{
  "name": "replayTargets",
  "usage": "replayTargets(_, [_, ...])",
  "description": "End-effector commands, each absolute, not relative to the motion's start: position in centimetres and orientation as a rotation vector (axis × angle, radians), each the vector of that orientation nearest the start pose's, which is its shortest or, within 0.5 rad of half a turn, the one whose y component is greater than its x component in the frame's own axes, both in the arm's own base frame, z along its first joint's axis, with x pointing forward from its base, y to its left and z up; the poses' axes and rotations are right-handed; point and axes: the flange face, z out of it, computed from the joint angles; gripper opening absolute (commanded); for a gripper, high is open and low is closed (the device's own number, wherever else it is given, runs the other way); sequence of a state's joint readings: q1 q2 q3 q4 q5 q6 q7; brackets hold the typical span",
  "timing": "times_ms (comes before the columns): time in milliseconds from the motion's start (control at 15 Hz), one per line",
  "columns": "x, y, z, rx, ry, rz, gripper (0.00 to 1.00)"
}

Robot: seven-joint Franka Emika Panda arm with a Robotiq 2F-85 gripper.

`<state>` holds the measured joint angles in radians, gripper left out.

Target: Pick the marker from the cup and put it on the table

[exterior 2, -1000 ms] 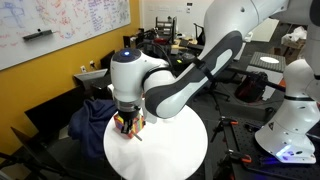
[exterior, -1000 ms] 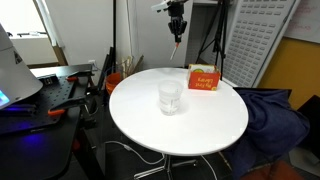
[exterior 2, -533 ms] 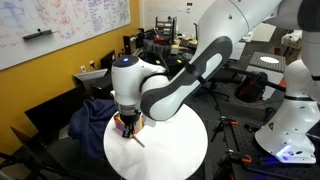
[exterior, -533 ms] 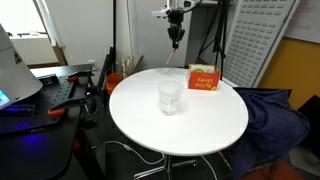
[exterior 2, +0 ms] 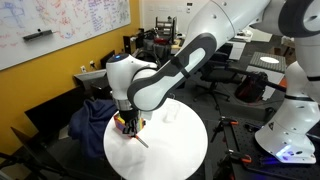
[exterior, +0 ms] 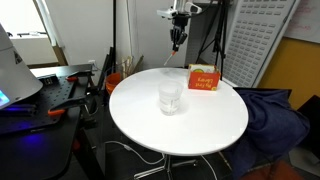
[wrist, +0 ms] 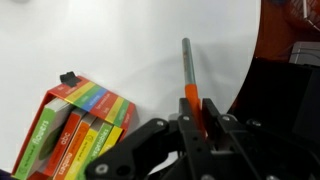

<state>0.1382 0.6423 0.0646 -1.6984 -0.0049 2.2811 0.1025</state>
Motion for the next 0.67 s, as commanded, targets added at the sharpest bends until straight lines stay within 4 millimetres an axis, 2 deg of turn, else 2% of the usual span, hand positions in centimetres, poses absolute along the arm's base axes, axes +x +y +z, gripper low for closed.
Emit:
replayTargets(0, [67.0,13.4,21.5,-3.07,-0.149,0.216,0.04])
replayTargets(400, [67.6,14.2,20.7,-3.065,-0.137,0.32,0.04])
replayTargets(467, [67.6,14.3,20.6,-3.066,-0.138,0.329,0.35])
replayTargets(600, [67.7,14.4,20.5,-3.068,-0.138,0.343,0.5])
